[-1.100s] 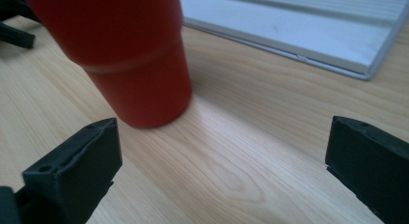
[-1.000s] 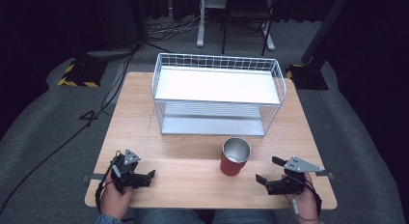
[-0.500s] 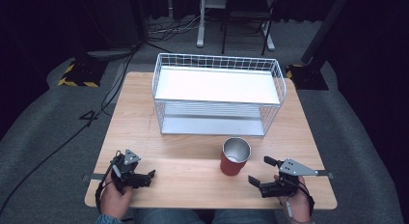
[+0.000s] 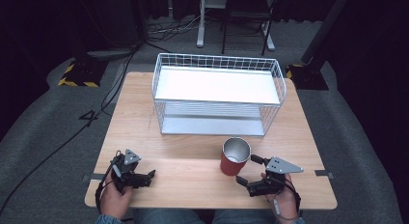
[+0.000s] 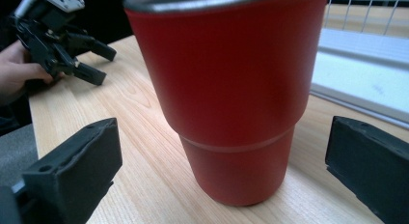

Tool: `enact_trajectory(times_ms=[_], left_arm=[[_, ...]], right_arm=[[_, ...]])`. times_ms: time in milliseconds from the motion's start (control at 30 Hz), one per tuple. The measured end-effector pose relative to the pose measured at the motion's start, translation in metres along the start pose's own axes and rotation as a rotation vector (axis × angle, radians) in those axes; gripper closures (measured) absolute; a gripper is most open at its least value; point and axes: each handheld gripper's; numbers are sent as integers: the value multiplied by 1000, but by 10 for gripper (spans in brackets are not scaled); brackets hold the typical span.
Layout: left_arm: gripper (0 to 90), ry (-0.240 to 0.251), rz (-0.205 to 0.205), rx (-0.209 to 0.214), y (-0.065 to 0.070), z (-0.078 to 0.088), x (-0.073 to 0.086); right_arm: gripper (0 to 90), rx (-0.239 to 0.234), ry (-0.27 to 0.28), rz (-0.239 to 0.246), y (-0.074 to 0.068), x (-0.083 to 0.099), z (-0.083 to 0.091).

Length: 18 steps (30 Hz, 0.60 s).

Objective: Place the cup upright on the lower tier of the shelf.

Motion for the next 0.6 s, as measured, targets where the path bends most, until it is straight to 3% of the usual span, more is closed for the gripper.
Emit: enact_trajectory(times_ms=[600], left_arm=[[0,0,0,0,0,0,0]], right_arm=[[0,30,-72,23,-3,2,-40]])
Point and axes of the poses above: each handheld gripper's, and its own axes: z roughly backward along the jaws, x roughly out of its underside, y roughly to its right, and after that the axes turned 8 degrees about y, right-handed
